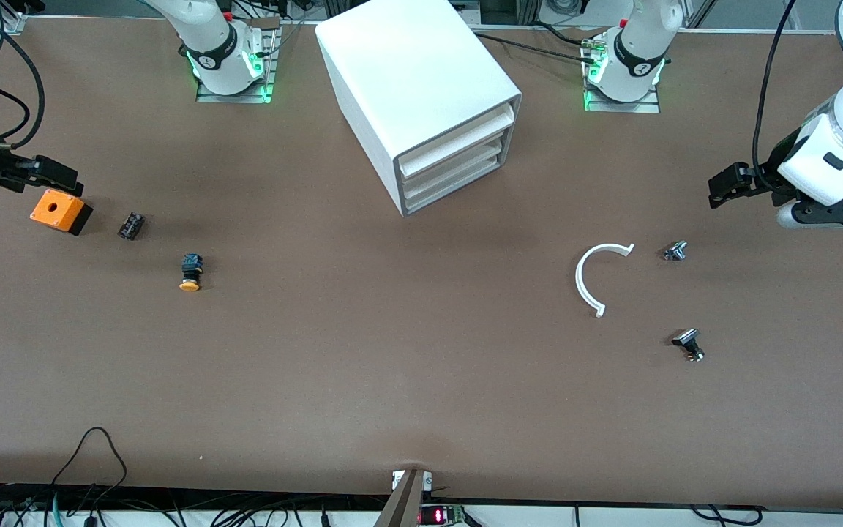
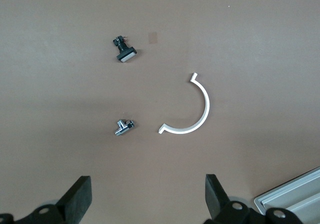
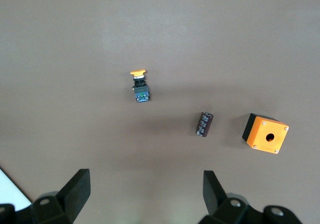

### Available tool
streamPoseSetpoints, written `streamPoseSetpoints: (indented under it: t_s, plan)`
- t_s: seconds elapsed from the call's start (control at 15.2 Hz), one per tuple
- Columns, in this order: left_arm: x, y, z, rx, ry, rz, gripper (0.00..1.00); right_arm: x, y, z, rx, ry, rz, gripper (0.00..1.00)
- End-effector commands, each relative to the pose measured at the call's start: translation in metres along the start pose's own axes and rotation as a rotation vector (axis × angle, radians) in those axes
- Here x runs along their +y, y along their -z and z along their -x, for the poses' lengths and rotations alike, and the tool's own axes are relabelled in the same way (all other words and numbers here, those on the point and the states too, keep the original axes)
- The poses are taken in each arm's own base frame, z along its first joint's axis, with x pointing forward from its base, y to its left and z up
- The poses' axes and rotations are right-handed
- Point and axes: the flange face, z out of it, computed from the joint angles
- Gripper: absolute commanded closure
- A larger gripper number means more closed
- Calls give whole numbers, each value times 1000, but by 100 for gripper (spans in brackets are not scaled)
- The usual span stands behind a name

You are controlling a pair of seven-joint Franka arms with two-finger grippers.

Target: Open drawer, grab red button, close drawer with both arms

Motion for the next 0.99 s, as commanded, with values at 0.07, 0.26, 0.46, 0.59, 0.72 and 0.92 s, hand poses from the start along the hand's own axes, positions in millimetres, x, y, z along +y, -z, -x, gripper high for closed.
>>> streamPoseSetpoints:
  t_s: [0.07,0.26,0.46,0.59,0.72,0.92]
  plan:
    - [0,5,-5,-6,-34,0,0,-1,0,13,24,-7,6,0]
    - [0,9,-12,8,-35,5,0,0,-3,22,39,-6,3,0]
    - [12,6,-12,-3,-45,19,0,0,-4,24,44,-6,-1,0]
    - [12,8,-12,1,-44,27,0,1,-5,25,42,-6,0,0]
    - [17,7,-12,-2,-50,26,0,1,-7,29,50,-5,-2,0]
    - [21,3,-11,-14,-62,26,0,1,-10,34,60,-4,-5,0]
